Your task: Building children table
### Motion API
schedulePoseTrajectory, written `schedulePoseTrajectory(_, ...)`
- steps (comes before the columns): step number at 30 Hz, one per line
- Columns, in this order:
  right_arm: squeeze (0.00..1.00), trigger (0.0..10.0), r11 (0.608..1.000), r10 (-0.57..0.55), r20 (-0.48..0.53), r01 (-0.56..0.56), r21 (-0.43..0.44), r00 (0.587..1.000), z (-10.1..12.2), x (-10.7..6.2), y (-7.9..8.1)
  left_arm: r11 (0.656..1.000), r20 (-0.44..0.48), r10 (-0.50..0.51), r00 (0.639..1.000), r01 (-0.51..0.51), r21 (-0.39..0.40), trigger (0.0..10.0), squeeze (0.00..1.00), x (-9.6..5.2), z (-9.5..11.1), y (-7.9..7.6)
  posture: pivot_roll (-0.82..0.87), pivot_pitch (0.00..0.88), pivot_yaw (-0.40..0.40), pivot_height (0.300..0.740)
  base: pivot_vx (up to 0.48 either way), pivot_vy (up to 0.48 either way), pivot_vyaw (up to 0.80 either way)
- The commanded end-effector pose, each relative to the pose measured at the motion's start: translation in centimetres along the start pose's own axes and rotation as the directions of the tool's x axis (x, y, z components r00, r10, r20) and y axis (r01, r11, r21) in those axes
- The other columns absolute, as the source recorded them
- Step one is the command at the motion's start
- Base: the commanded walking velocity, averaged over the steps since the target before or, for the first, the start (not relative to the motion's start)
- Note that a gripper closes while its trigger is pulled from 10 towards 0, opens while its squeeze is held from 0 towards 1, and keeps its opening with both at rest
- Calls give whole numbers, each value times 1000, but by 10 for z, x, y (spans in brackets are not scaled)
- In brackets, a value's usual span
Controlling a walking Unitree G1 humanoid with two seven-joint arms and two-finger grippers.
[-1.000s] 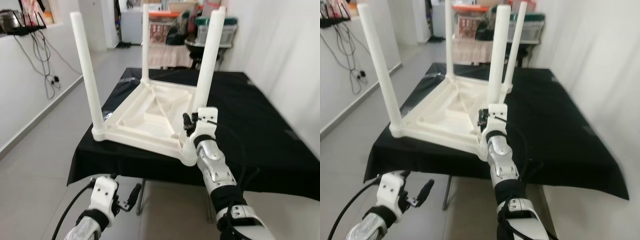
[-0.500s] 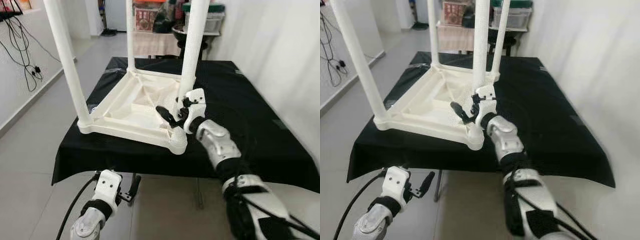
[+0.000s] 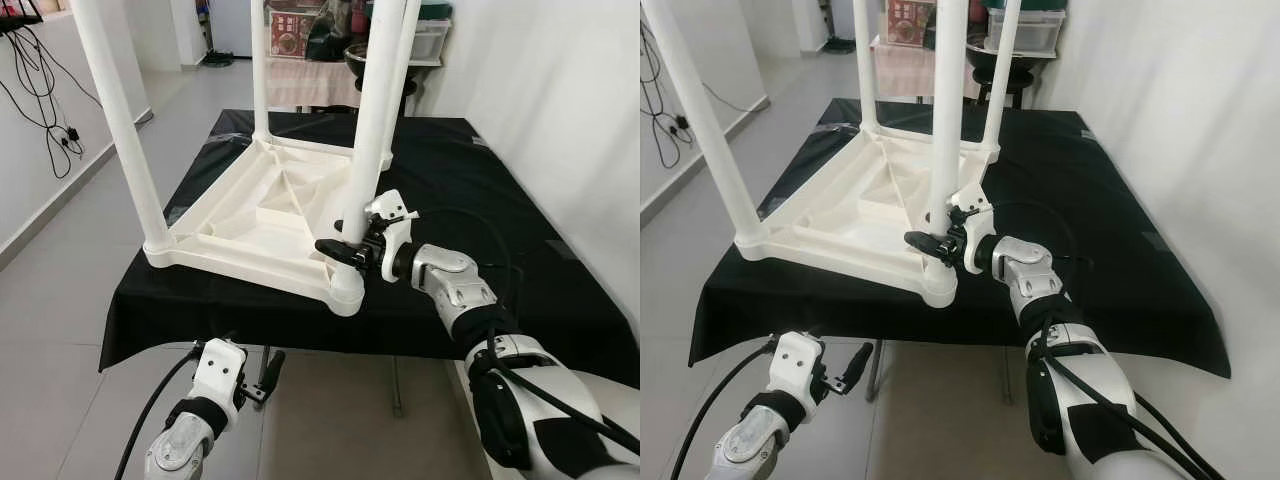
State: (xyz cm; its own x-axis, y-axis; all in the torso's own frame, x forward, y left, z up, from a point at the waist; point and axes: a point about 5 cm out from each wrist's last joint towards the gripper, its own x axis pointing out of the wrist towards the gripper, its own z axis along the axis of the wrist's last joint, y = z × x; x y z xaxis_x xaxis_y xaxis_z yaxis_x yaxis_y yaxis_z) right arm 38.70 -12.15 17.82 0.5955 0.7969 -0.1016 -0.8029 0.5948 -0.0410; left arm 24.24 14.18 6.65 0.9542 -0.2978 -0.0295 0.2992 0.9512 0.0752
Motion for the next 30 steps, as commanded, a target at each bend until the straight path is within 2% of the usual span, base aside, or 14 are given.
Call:
schedulePoseTrajectory(1,0,0,999,14,-11,-14,37,1000,-8,1,3,1000,6,-1,1000,1,-8,10000,0,1,-1,0,38,0,-54,740,0,0,0)
schedulePoseTrajectory(4,0,0,989,-131,-18,132,73,991,-20,-4,-3,1000,7,0,1000,0,-12,10000,0,1,-1,0,28,0,-57,740,0,0,0)
schedulePoseTrajectory(5,0,0,952,-280,-42,283,117,959,-37,-4,-1,1000,8,5,1000,-5,-11,10000,0,0,-2,1,6,0,-47,740,0,0,0)
schedulePoseTrajectory(8,0,0,914,-374,-66,380,143,925,-49,-5,2,1000,8,8,1000,-8,-10,10000,0,0,-2,2,6,0,-47,740,0,0,0)
schedulePoseTrajectory(10,0,0,725,-649,-171,671,153,741,-95,-12,35,1000,8,13,1000,-13,-12,10000,0,1,-2,5,-25,0,-16,740,0,0,0)
schedulePoseTrajectory(12,0,0,680,-690,-190,715,160,699,-106,-15,53,1000,7,15,1000,-15,-12,10000,0,1,-2,6,-25,0,-16,740,0,0,0)
schedulePoseTrajectory(15,0,0,711,-658,-191,684,161,729,-113,-7,77,1000,3,12,1000,-12,-6,10000,0,4,-2,8,-53,0,11,740,0,0,0)
schedulePoseTrajectory(21,0,0,764,-617,-146,633,125,773,-104,4,69,1000,-2,7,1000,-7,-3,10000,0,7,-3,8,-43,0,-7,740,0,0,0)
schedulePoseTrajectory(22,0,10000,778,-602,-138,617,121,786,-101,8,67,1000,-2,10,1000,-10,-1,10000,0,8,-3,9,-34,0,-10,740,0,0,0)
schedulePoseTrajectory(23,0,10000,784,-598,-124,610,115,792,-95,13,63,1000,-1,18,1000,-18,8,10000,0,9,-3,9,-29,0,-9,740,0,0,0)
schedulePoseTrajectory(24,824,10000,830,-538,-84,545,124,839,-84,21,61,1000,-2,24,1000,-24,16,10000,0,9,-3,10,-22,0,-11,740,0,0,0)
schedulePoseTrajectory(25,824,10000,859,-493,-56,496,127,868,-76,27,60,999,-3,27,1000,-27,22,10000,0,10,-4,10,-20,0,-12,740,0,0,0)
schedulePoseTrajectory(26,1000,10000,895,-429,-10,427,134,903,-63,32,61,999,-5,27,1000,-27,25,10000,0,10,-4,10,-14,0,-14,740,0,0,0)
schedulePoseTrajectory(30,1000,10000,965,-253,92,244,100,963,-30,37,55,999,-10,24,1000,-24,24,10000,0,13,-5,12,-6,0,-15,740,0,0,0)
